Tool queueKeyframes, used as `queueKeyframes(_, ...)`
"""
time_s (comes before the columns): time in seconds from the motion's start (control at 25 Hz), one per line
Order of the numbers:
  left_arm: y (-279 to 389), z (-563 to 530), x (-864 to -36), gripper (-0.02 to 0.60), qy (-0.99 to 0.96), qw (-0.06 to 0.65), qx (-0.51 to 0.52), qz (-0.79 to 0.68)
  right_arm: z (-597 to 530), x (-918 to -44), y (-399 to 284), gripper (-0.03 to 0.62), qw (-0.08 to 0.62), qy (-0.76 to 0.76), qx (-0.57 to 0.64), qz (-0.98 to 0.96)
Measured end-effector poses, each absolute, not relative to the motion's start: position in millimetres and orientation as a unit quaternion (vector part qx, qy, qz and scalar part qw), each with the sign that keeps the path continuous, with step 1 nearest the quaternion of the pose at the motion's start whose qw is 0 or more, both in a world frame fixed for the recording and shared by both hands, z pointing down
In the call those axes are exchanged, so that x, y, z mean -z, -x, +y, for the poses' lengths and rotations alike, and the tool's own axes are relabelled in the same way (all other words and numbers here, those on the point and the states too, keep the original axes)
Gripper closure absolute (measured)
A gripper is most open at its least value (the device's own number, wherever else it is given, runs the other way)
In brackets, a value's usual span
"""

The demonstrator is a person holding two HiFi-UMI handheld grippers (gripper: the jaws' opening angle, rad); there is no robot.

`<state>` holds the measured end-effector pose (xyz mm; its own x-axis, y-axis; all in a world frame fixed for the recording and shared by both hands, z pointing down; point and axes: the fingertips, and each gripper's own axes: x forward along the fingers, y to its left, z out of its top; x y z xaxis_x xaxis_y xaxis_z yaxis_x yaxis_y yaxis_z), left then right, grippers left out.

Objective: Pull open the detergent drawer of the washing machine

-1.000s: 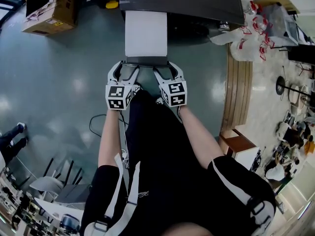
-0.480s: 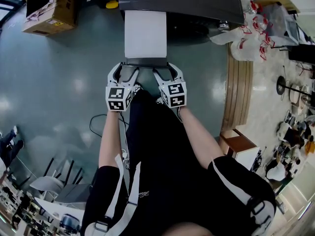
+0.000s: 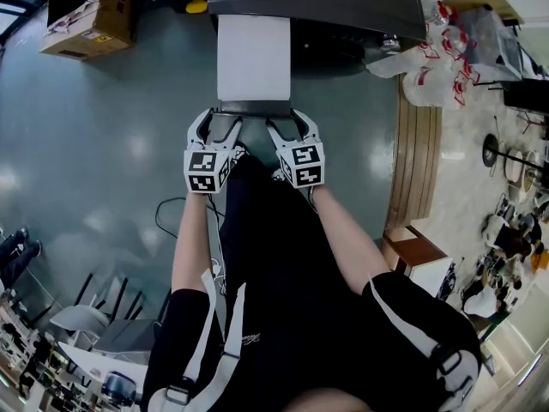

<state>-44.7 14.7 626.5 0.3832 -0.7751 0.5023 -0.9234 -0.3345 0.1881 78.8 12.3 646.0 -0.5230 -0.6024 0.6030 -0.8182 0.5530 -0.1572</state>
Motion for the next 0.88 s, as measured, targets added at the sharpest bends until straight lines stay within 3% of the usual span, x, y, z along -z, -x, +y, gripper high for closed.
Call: queueKeyframes(0.88, 48.7, 20.0, -632.4, 0.285, -0.786, 0.244, -0.144, -0.550, 15.5, -652.9, -83.8, 0.335, 0.240, -0.406, -0.221, -0.853)
